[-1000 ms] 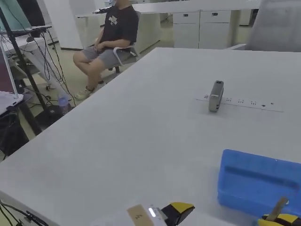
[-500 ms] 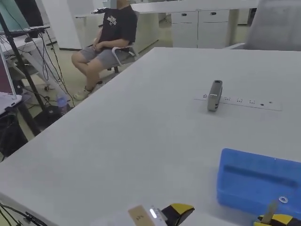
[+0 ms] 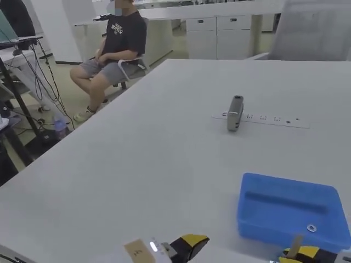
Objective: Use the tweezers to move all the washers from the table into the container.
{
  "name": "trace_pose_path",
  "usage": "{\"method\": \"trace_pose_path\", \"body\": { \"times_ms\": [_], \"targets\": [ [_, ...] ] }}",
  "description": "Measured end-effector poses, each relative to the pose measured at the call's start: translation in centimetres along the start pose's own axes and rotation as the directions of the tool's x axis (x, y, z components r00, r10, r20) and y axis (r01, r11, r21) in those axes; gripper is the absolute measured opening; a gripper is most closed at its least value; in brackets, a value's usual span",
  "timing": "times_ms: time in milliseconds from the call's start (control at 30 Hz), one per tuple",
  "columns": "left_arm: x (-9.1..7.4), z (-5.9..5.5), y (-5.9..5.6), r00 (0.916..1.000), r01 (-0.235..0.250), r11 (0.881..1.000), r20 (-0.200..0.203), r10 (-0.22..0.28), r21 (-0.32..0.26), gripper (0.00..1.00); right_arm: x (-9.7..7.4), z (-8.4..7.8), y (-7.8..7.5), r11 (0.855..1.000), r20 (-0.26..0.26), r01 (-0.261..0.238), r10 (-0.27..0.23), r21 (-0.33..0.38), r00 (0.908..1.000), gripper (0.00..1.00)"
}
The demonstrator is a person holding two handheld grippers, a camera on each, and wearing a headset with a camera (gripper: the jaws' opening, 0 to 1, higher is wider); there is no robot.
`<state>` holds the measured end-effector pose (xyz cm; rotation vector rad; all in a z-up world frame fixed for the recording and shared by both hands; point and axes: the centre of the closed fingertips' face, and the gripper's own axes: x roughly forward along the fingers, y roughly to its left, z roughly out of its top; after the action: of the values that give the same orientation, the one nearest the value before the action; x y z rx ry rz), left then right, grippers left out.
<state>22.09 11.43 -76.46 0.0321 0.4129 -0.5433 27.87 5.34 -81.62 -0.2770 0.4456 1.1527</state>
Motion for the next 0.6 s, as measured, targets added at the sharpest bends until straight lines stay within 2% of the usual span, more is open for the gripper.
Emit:
{"method": "trace_pose_path", "body": {
  "times_ms": [67,233,367,467,600],
  "targets": [
    [-0.1,0.6,0.3,0.9992,-0.015,1.000,0.038,0.015,-0.007,0.69,-0.1,0.0,0.0,1.000,0.001,-0.002,0.002,0.005,1.0000,0.02],
    [-0.3,1.4,0.7,0.9958,-0.036,0.999,0.084,0.037,-0.020,0.79,-0.2,-0.2,0.1,1.000,0.000,-0.015,0.015,0.007,0.9999,0.02],
    [-0.6,2.3,1.3,0.9880,-0.065,0.997,0.138,0.069,-0.033,0.89,-0.3,-0.2,0.1,0.999,-0.007,-0.033,0.033,0.003,0.9994,0.02],
    [-0.7,2.6,1.8,0.9835,-0.085,0.995,0.156,0.091,-0.044,0.94,-0.3,-0.2,0.1,0.999,-0.011,-0.047,0.047,0.001,0.9989,0.02],
    [-0.8,2.6,2.1,0.9815,-0.099,0.994,0.160,0.105,-0.048,0.96,-0.2,-0.2,0.2,0.998,-0.018,-0.060,0.059,-0.025,0.9981,0.02]
  ]
}}
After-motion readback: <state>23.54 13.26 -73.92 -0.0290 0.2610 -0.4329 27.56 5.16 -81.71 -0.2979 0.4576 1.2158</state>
